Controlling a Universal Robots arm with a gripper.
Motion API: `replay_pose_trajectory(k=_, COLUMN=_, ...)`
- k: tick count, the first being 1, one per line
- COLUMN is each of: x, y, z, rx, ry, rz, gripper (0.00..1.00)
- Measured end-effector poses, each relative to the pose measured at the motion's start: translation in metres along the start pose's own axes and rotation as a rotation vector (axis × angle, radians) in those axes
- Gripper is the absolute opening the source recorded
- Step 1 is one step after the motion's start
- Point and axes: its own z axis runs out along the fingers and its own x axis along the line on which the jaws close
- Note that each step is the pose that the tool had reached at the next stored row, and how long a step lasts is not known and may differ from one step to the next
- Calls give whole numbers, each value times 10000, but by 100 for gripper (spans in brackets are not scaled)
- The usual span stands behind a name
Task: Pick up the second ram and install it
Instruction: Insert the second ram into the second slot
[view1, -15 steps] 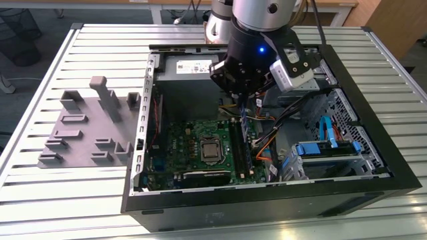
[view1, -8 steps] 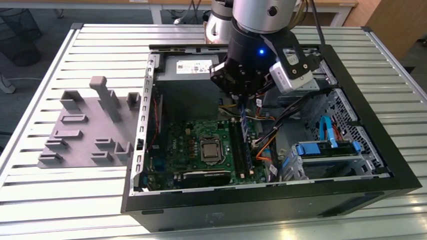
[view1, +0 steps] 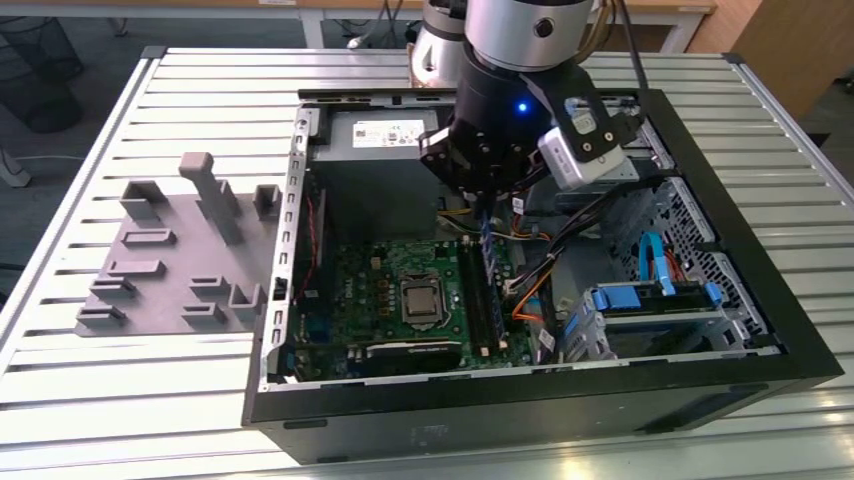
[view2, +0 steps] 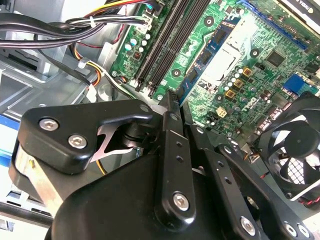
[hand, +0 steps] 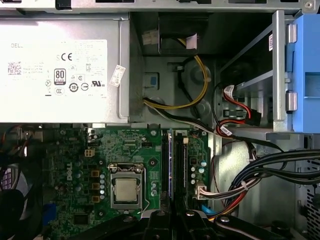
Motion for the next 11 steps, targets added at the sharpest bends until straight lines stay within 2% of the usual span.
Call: replay_pose_trajectory(k=11, x=-17, y=-12, z=56, rx=0, ry=58, rz=-24, gripper=14)
